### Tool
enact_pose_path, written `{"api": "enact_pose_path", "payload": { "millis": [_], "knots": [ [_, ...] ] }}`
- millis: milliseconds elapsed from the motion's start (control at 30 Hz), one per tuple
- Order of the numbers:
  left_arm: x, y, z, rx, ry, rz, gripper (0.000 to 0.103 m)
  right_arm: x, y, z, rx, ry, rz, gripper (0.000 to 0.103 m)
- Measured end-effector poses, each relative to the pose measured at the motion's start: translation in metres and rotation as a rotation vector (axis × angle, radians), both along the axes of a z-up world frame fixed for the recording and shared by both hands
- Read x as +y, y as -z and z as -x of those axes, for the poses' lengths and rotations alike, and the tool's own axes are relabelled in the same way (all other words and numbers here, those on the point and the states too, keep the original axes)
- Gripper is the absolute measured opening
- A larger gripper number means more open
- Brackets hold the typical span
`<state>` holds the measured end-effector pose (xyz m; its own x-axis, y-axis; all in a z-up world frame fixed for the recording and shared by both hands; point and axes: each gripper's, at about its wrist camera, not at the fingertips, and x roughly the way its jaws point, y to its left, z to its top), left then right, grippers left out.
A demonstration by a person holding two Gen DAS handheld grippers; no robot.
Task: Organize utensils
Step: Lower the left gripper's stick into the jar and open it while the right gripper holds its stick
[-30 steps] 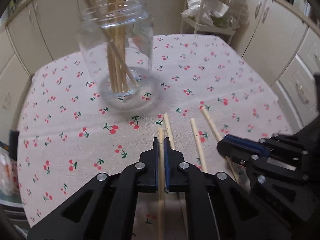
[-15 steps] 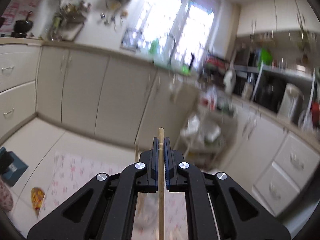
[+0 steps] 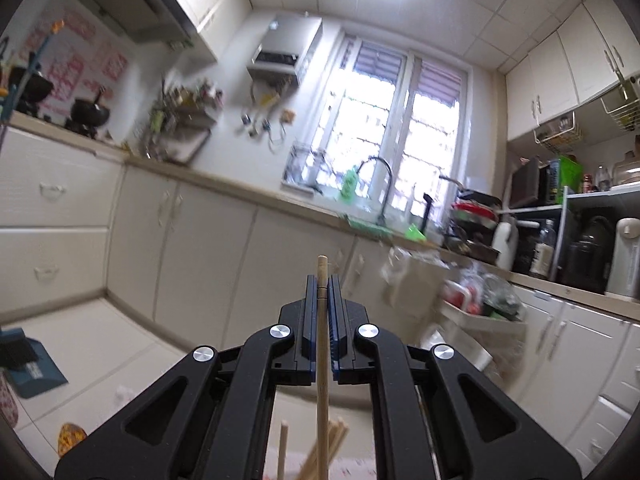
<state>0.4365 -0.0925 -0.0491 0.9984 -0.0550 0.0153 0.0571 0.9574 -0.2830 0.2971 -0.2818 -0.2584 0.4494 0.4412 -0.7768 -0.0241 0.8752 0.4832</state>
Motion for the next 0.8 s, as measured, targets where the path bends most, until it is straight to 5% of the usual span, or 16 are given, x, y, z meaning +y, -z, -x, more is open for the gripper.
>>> {"api": "enact_pose_path", "payload": {
  "millis": [367, 800],
  "knots": [
    [-0.028, 0.02, 0.001, -0.075, -0.064, -0.126, 0.005, -0.002, 0.0, 0.0, 0.005, 0.008, -0.016, 0.006],
    [-0.021, 0.056, 0.003, 0.016, -0.024, -0.176, 0.005, -0.001, -0.001, 0.0, 0.006, 0.008, -0.017, 0.006]
  ]
}}
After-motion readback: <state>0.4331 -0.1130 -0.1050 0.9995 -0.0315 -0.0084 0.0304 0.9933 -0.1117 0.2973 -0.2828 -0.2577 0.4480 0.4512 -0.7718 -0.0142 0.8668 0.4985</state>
